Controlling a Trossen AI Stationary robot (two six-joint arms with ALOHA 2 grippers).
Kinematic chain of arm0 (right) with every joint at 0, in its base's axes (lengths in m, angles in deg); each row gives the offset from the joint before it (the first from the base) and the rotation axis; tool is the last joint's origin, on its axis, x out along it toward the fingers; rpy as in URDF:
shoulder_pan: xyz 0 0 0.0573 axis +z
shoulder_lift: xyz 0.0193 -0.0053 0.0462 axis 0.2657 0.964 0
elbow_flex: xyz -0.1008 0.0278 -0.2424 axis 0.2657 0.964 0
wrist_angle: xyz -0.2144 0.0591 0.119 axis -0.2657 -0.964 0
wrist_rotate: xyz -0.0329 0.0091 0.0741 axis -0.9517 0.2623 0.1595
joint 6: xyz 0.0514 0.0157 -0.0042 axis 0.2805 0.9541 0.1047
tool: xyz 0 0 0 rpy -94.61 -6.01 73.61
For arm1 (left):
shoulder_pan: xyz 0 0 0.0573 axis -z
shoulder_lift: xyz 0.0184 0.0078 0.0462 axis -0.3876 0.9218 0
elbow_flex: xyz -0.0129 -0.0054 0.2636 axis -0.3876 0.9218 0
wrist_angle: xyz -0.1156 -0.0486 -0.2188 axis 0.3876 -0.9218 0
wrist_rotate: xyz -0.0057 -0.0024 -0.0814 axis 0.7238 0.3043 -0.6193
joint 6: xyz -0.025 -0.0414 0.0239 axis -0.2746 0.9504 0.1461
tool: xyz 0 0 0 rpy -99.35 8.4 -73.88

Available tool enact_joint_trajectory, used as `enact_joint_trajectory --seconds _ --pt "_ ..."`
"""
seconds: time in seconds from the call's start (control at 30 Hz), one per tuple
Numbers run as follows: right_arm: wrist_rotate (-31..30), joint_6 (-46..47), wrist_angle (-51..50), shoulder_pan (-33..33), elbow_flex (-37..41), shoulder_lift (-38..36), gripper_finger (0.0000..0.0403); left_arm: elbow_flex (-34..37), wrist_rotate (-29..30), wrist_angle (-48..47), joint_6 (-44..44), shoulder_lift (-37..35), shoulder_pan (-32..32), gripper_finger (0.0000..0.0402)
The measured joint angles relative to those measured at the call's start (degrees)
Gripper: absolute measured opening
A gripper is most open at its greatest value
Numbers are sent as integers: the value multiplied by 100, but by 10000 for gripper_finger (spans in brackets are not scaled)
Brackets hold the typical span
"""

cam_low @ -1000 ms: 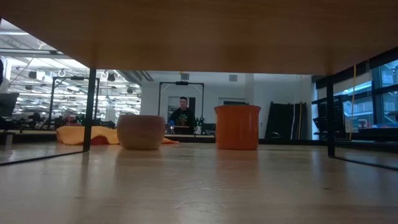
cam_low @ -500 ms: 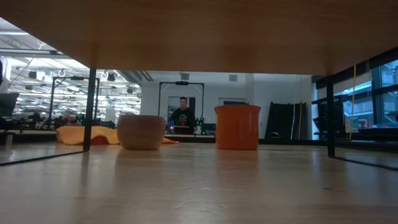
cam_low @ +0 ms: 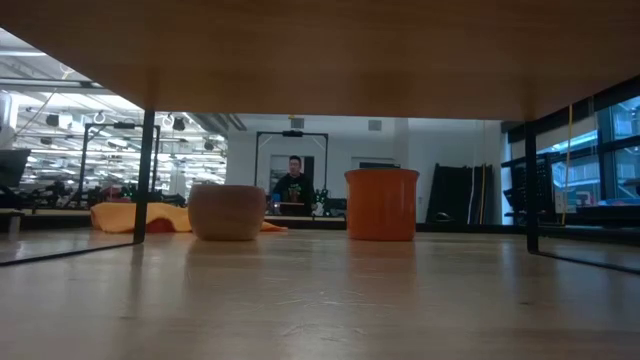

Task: Stack small to large cups/mugs on shelf
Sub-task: Put the dark blue mug on the shelf

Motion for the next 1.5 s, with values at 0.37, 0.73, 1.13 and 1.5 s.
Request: enact_joint_trajectory --seconds 0.37,0.73,1.13,1.5 --pt "1610 -286 407 -327 -4 35 8 0 371 1050 1527 201 776 1" --pt "2294 -848 935 -325 -4 355 9 0 459 2092 2208 1091 729 2" --pt "2909 -1025 1294 -308 -4 716 9 0 1029 2046 2536 1276 685 1" --pt "3322 -1028 1139 -301 -11 735 9 0 995 1385 2576 1276 563 2"
